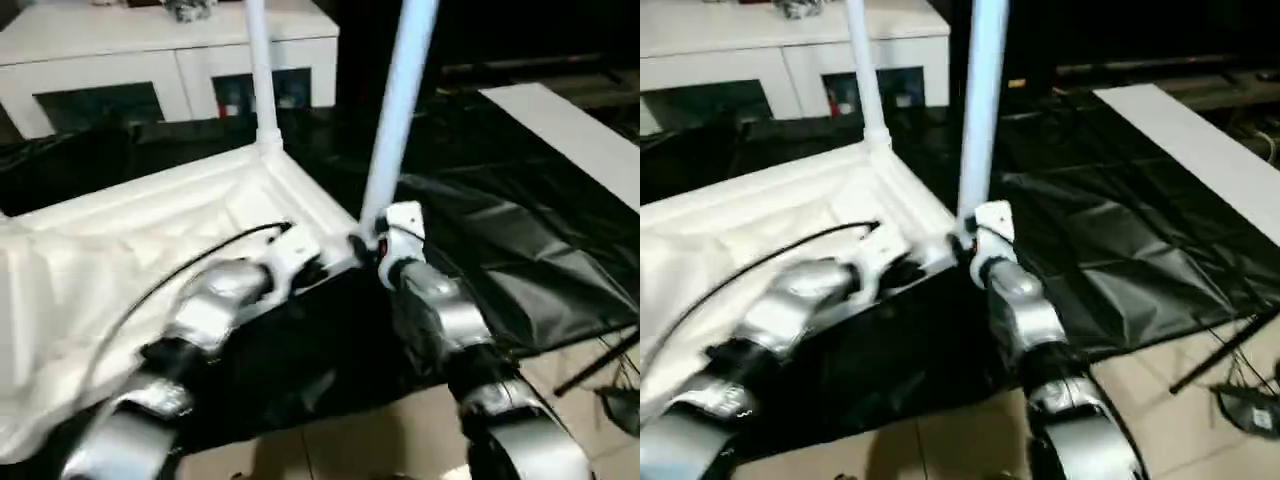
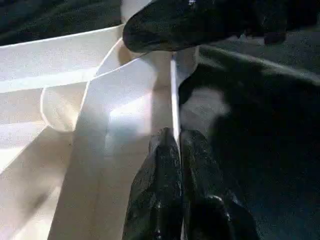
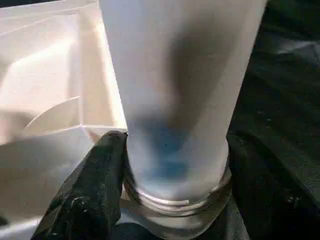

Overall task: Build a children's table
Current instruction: Rotate leg to tighten

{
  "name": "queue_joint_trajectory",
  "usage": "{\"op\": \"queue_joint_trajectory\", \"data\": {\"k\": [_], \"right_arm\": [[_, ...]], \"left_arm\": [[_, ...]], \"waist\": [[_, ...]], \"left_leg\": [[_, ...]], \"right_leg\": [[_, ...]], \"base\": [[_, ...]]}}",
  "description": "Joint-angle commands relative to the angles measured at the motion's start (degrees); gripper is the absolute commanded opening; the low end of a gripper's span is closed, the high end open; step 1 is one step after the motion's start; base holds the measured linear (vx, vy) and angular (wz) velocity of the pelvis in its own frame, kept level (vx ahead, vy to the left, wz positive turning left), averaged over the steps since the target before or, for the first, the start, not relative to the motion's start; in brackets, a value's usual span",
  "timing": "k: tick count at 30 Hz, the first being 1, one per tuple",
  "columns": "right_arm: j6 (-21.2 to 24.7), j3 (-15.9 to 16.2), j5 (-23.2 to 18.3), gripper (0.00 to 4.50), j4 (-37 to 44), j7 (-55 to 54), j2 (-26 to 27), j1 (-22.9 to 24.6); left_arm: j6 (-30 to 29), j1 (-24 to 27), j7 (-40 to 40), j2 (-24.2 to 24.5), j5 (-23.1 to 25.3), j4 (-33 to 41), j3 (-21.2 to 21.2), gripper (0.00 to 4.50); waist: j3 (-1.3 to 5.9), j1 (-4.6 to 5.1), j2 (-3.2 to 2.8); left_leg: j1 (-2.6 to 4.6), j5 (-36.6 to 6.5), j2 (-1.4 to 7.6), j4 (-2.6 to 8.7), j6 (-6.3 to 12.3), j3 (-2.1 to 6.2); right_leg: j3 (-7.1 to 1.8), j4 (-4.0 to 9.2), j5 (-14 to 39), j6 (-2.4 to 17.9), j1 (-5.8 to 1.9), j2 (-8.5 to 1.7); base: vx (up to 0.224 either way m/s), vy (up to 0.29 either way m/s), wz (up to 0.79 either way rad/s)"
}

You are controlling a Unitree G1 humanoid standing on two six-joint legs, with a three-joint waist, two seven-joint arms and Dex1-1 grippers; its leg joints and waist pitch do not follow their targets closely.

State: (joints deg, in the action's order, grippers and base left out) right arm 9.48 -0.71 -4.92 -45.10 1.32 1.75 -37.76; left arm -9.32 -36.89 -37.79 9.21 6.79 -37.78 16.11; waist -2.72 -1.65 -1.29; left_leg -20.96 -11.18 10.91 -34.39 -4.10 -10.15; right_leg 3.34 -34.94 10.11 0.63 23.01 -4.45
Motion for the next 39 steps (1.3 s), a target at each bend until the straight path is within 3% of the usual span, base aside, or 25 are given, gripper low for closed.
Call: {"op": "queue_joint_trajectory", "data": {"k": [1, 6, 8, 10, 17, 19, 21, 22, 23, 25, 26, 28, 29, 30, 31, 32, 35, 37, 39], "right_arm": [[0.34, 0.38, -0.24, 2.66, -4.14, -1.56, 2.4, 0.55], [-0.62, 0.48, 0.41, 2.66, -4.09, -1.58, 2.66, 0.52], [-1.54, -0.77, -0.05, 2.66, -3.73, -2.44, 2.19, 0.5], [-2.19, -1.45, -0.5, 3.22, -3.33, -2.45, 2.03, 0.56], [-2.81, -2.27, 0.42, 3.63, 2.65, -2.96, -0.76, 2.39], [0.17, -1.31, 1.76, 3.63, 12.12, -1.45, -3.7, 6.68], [1.33, -1.0, 2.08, 3.63, 15.7, -0.6, -4.71, 8.45], [2.84, -0.34, 2.08, 3.63, 20.32, 1.43, -6.06, 11.3], [2.84, -0.34, 2.08, 3.63, 20.32, 1.43, -6.06, 11.3], [4.54, 0.8, 1.36, 3.63, 27.77, 5.56, -8.0, 16.58], [4.67, 0.95, 1.13, 3.63, 28.46, 6.11, -8.15, 17.13], [4.8, 1.41, 0.49, 3.69, 29.96, 7.59, -8.55, 18.73], [5.04, 1.61, 0.43, 3.69, 30.5, 7.64, -8.68, 19.22], [5.06, 1.72, 0.33, 3.69, 30.93, 7.69, -8.71, 19.61], [5.06, 1.72, 0.33, 3.69, 30.93, 7.69, -8.71, 19.61], [5.82, 1.88, 0.18, 3.69, 32.04, 7.64, -8.75, 20.08], [7.44, 2.01, -0.57, 3.69, 34.41, 8.05, -8.75, 20.87], [8.47, 2.35, -0.77, 3.69, 35.81, 9.06, -9.01, 21.32], [9.2, 3.64, -0.59, 3.69, 37.03, 11.73, -10.05, 21.71]], "left_arm": [[1.82, -1.75, 3.17, -3.04, 0.03, -1.04, 0.81, 0.0], [3.5, -1.72, 2.64, -3.4, 0.24, -0.9, 0.96, 0.0], [4.75, -1.32, 1.33, -2.64, 0.32, -0.51, 1.26, 0.0], [4.99, -1.17, 0.99, -2.35, 0.27, -0.4, 1.26, 0.0], [7.42, -0.88, -0.41, -1.69, 0.42, -0.76, 0.99, 0.0], [9.64, -0.57, -1.09, -1.64, 0.1, -0.43, 0.94, 0.0], [10.49, -0.47, -1.24, -1.59, -0.06, -0.29, 1.01, 0.0], [11.53, -0.21, -1.01, -1.56, -0.23, 0.05, 0.92, 0.0], [11.53, -0.21, -1.01, -1.56, -0.23, 0.05, 0.92, 0.0], [13.02, 0.46, -1.58, -1.61, -1.84, 1.56, -0.21, 0.0], [13.04, 0.61, -1.98, -1.59, -2.34, 2.08, -0.52, 0.0], [11.26, 1.69, -4.57, -1.11, -5.08, 5.98, -1.9, 0.55], [10.18, 2.17, -5.59, -0.83, -5.97, 7.63, -2.38, 0.55], [8.46, 3.01, -6.85, -0.12, -6.85, 10.24, -2.68, 0.58], [8.46, 3.01, -6.85, -0.12, -6.85, 10.24, -2.68, 0.65], [6.44, 4.12, -8.1, 0.94, -7.82, 13.35, -3.05, 0.9], [4.06, 5.83, -9.32, 2.72, -8.76, 17.66, -3.54, 1.03], [1.87, 6.93, -10.83, 4.08, -9.64, 20.37, -3.72, 1.3], [-2.7, 8.91, -12.6, 7.28, -10.21, 25.18, -4.33, 1.39]], "waist": [[3.42, 0.28, -0.18], [3.69, -0.13, -0.21], [3.61, -0.17, -0.17], [3.56, -0.11, -0.2], [3.62, -0.41, 0.12], [3.65, -0.73, 0.17], [3.76, -1.32, 0.24], [3.83, -1.49, -0.14], [3.68, -1.67, -0.01], [3.62, -1.96, 0.08], [3.63, -1.85, -0.41], [3.62, -1.57, -0.34], [3.67, -1.36, -0.36], [3.6, -1.27, -0.83], [3.59, -1.25, -0.76], [3.49, -1.18, -0.6], [3.29, -0.72, -0.38], [3.31, -0.31, -0.36], [3.18, 0.06, -0.5]], "left_leg": [[1.18, -16.03, 1.72, 4.46, -1.03, 0.45], [0.48, -11.99, 1.71, 4.44, 0.66, 0.46], [0.56, -12.8, 1.73, 4.47, 0.85, 0.43], [0.56, -13.71, 1.77, 4.57, 0.66, 0.47], [0.35, -11.25, 1.81, 4.52, 1.33, 0.42], [0.36, -9.97, 1.82, 4.44, 1.79, 0.32], [0.3, -7.79, 1.83, 4.28, 2.62, 0.31], [0.39, -7.51, 1.84, 4.22, 2.64, 0.29], [0.43, -7.45, 1.85, 4.22, 2.88, 0.22], [0.36, -8.32, 1.94, 4.26, 3.04, 0.23], [0.22, -8.49, 1.86, 4.31, 3.03, 0.36], [0.02, -9.13, 1.82, 4.37, 2.97, 0.39], [0.02, -9.53, 1.88, 4.33, 2.93, 0.34], [0.19, -9.93, 2.08, 4.39, 2.31, 0.36], [0.3, -10.4, 2.14, 4.39, 2.22, 0.29], [0.22, -10.77, 2.09, 4.43, 2.1, 0.28], [-0.03, -11.09, 1.94, 4.62, 1.87, 0.31], [0.04, -11.18, 1.85, 4.63, 1.6, 0.35], [-0.32, -10.98, 1.97, 4.79, 1.8, 0.48]], "right_leg": [[-2.57, 4.97, 15.48, 11.65, -1.84, -3.33], [-2.48, 4.29, 9.85, 11.98, -2.52, -3.33], [-2.49, 4.49, 11.24, 11.95, -2.44, -3.43], [-2.49, 4.65, 13.07, 11.51, -2.37, -3.45], [-2.52, 4.41, 10.67, 11.54, -2.54, -3.45], [-2.56, 4.29, 9.55, 11.21, -2.6, -3.36], [-2.64, 4.08, 6.93, 11.14, -2.75, -3.32], [-2.65, 3.96, 6.44, 11.24, -2.69, -3.33], [-2.68, 4.15, 5.98, 10.99, -2.67, -3.22], [-2.73, 4.27, 6.82, 10.67, -2.78, -3.36], [-2.72, 4.1, 6.84, 10.62, -2.92, -3.36], [-2.63, 4.21, 8.0, 10.81, -2.98, -3.47], [-2.62, 4.28, 9.0, 11.46, -2.8, -3.58], [-2.6, 4.36, 9.73, 12.21, -2.51, -3.45], [-2.63, 4.39, 9.78, 12.41, -2.43, -3.4], [-2.61, 4.42, 10.04, 12.38, -2.42, -3.33], [-2.58, 4.3, 10.73, 11.55, -2.55, -3.16], [-2.61, 4.28, 11.73, 10.91, -2.64, -3.18], [-2.59, 4.28, 11.9, 10.62, -2.75, -3.17]], "base": [[0.0, 0.0, 0.0], [0.0, 0.0, 0.0], [0.0, 0.0, 0.0], [0.0, 0.0, 0.0], [0.0, 0.0, 0.0], [0.0, 0.0, 0.0], [0.0, 0.0, 0.0], [0.0, 0.0, 0.0], [0.0, 0.0, 0.0], [0.0, 0.0, 0.0], [0.0, 0.0, 0.0], [0.0, 0.0, 0.0], [0.0, 0.0, 0.0], [0.0, 0.0, 0.0], [0.0, 0.0, 0.0], [0.0, 0.0, 0.0], [0.0, 0.0, 0.0], [0.0, 0.0, 0.0], [0.0, 0.0, 0.0]]}}
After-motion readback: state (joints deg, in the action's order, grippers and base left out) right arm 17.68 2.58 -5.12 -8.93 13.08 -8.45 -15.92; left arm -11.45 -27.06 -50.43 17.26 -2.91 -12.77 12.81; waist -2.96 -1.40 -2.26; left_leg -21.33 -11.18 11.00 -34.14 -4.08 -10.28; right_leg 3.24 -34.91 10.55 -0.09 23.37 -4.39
